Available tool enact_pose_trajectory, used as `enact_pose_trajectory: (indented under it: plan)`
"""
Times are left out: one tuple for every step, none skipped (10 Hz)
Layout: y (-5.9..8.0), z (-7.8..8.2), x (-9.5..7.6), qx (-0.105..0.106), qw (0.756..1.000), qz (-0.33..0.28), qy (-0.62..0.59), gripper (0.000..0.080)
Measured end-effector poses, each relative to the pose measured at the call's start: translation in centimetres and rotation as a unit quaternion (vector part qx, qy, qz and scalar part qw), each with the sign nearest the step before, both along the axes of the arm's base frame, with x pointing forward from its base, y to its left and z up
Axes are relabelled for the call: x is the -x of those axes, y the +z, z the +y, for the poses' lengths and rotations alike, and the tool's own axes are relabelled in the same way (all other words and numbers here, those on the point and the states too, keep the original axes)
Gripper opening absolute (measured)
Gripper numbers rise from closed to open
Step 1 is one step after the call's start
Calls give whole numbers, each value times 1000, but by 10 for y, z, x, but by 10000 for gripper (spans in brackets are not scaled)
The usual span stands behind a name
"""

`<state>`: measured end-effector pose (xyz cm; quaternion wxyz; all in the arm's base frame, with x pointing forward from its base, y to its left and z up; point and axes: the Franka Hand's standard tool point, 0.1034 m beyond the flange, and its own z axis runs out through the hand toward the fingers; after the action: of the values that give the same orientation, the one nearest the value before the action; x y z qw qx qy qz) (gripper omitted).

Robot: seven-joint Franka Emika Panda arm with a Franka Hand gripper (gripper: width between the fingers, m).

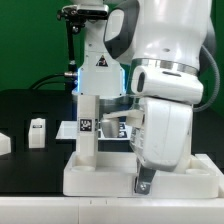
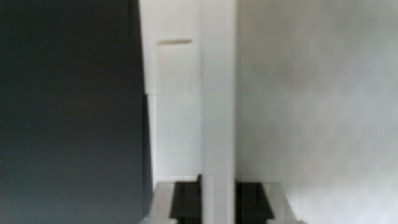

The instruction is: Assemble desk

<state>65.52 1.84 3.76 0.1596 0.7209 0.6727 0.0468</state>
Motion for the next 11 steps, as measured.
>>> enact_pose_trajectory:
  plan:
    - [1, 1, 0, -1, 1000, 0, -1, 49]
    - [0, 2, 0, 0, 1000, -2, 2, 49]
    - [1, 6, 0, 0, 1000, -6, 10, 49]
    - [2, 9, -1, 1, 1000, -6, 12, 49]
    - [2, 13, -4, 0, 1000, -9, 15, 49]
    - [2, 15, -8, 1, 1000, -8, 15, 49]
    - [2, 14, -11, 2, 1000, -9, 15, 49]
    - [3, 14, -12, 2, 1000, -10, 13, 49]
    - [4, 6, -10, 1, 1000, -3, 0, 51]
    - [8, -2, -10, 2, 1000, 3, -10, 50]
    - [5, 0, -9, 3, 1000, 4, -8, 50]
